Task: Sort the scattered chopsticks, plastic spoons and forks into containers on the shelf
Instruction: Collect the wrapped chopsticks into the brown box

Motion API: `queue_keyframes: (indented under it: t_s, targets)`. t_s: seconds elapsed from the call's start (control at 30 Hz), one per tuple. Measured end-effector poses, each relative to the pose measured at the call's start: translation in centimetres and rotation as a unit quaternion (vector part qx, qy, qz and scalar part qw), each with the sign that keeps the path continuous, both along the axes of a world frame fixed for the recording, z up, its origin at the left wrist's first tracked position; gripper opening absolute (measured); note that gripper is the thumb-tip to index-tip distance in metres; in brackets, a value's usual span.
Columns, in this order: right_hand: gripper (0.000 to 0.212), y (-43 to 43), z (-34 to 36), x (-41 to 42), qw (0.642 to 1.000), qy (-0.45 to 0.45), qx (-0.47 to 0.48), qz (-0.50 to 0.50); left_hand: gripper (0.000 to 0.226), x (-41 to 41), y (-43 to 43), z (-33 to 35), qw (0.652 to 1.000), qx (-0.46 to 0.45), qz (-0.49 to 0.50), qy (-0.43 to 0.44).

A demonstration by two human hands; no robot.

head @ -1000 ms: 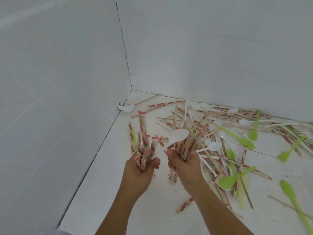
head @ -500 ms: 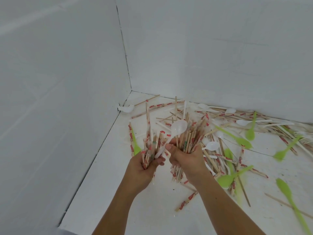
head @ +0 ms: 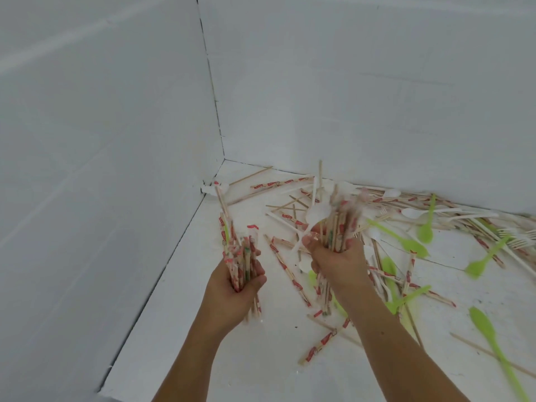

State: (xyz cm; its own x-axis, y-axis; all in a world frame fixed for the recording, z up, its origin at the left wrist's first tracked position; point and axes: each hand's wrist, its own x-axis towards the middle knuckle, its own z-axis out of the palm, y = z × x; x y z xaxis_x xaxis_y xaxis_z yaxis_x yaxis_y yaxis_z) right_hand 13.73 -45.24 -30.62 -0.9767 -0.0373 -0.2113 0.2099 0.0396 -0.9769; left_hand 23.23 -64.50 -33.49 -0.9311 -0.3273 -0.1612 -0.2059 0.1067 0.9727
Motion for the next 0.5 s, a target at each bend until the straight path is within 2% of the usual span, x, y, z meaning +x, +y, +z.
queue_keyframes:
  t_s: [0.03, 0.1, 0.2, 0.3, 0.4, 0.43, 0.5]
  targets:
    - [0.014, 0.1, -0.6, 0.0, 0.999, -0.011, 0.045, 0.008, 0.032, 0.1, -0.1, 0.2, 1.0, 0.004, -0.004, 0.009]
    - [0.021, 0.1, -1.5, 0.3, 0.996, -0.024, 0.081, 0.011, 0.026, 0.3, 0.0, 0.5, 1.0, 0.009, 0.009, 0.026]
    - [0.025, -0.2, -1.2, 1.3, 0.997, -0.01, 0.074, -0.03, 0.016, 0.4, 0.5, 0.0, 0.999, -0.017, 0.014, 0.025]
    - [0.019, -0.7, 0.0, 2.2, 0.997, 0.028, 0.05, -0.048, 0.02, 0.7, 1.1, -1.8, 0.999, -0.035, -0.017, 0.011]
    - [0.023, -1.8, 3.0, 3.4, 0.991, 0.108, -0.07, 0.046, 0.023, 0.8, 1.6, -3.1, 0.999, -0.048, -0.014, 0.007]
    - [0.027, -2.4, 4.1, 3.6, 0.983, 0.139, -0.081, 0.084, 0.023, 0.8, 1.8, -3.3, 0.998, -0.057, -0.013, 0.017]
    - [0.032, -3.5, 6.0, 3.1, 0.969, 0.188, -0.035, 0.156, 0.026, 0.6, 2.0, -3.3, 0.997, -0.064, -0.022, 0.035]
